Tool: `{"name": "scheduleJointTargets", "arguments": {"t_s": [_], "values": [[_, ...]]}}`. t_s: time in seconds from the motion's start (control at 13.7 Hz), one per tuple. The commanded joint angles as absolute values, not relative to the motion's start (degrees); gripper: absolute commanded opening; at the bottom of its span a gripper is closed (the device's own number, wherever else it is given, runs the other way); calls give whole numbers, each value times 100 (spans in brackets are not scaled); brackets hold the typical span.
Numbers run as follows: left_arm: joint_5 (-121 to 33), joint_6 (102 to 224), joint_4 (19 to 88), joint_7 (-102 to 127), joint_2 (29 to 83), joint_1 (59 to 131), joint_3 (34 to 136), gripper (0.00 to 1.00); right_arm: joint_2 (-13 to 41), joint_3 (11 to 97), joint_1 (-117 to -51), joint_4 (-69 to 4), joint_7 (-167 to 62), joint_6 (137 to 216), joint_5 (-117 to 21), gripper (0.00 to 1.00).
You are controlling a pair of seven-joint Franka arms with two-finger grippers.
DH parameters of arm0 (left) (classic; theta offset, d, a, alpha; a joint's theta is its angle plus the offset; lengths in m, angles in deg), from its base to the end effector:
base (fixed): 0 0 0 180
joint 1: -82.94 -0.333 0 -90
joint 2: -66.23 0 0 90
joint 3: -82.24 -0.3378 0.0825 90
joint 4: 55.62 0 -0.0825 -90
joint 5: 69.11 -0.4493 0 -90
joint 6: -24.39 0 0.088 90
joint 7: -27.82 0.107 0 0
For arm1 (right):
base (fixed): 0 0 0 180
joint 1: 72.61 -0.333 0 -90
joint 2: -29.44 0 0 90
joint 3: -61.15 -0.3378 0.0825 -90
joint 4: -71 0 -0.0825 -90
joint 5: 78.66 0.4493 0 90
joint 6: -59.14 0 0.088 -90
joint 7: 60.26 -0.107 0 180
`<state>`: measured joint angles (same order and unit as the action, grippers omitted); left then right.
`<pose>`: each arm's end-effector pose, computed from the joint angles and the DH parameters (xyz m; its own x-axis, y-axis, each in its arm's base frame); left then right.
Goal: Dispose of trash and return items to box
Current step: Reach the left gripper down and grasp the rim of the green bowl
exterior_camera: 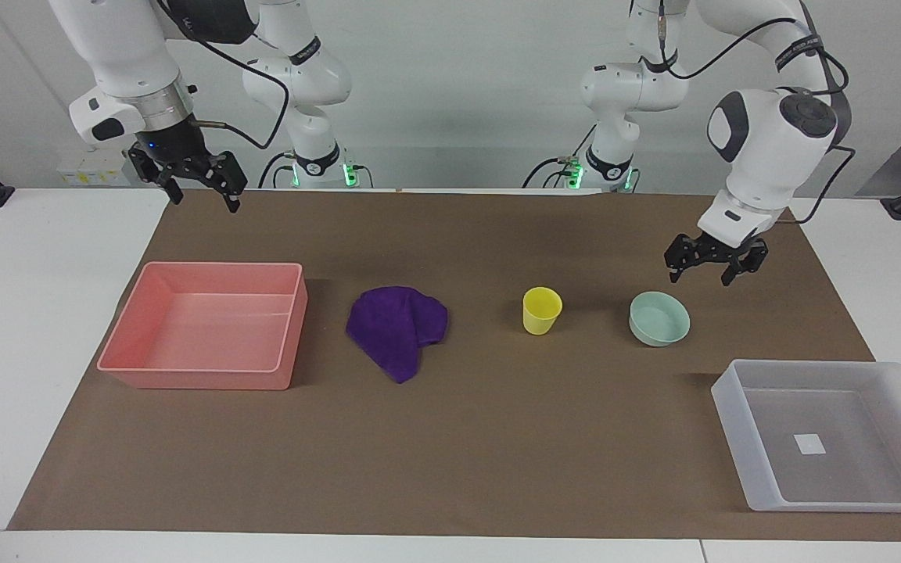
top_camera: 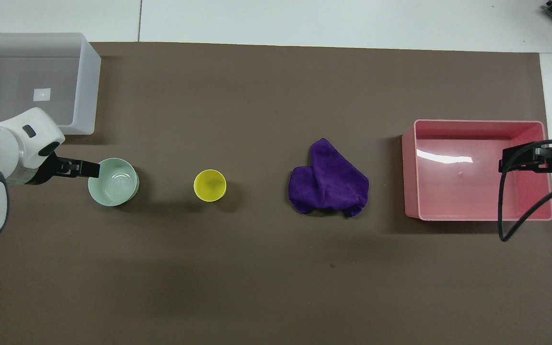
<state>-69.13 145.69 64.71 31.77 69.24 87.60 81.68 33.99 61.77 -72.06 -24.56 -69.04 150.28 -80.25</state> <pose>0.5954 -0.0426 0.4411 0.9877 -0.1400 0.0693 -0.1400 -0.9901 -0.0046 0.5942 -0.0153 0.6441 0.9850 -0.1722 0.0063 -0.1723 -0.9847 0.0262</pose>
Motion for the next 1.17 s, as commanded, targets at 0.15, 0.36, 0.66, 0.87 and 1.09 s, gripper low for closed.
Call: {"name": "scheduleJointTargets", "arguments": {"t_s": [0.15,0.36,0.66,0.87,1.09], "values": [[-6972,16208,7383,3125,6597,8655,8171,100,3515,6141,-7146,-2586,-6747,15064,-8016,100],[-6972,16747,7525,3152,6264,8540,8171,100,3515,6141,-7146,-2586,-6747,15072,-8016,100],[-6955,16819,7701,3160,6201,8531,8180,76,3515,6150,-7138,-2586,-6720,15064,-8016,100],[-6946,16774,7701,3160,6210,8531,8180,0,3550,6159,-7120,-2612,-6711,14879,-8016,100],[-6928,16669,7552,3160,6210,8540,8180,0,3603,6150,-7190,-2917,-6693,15307,-7797,100]]}}
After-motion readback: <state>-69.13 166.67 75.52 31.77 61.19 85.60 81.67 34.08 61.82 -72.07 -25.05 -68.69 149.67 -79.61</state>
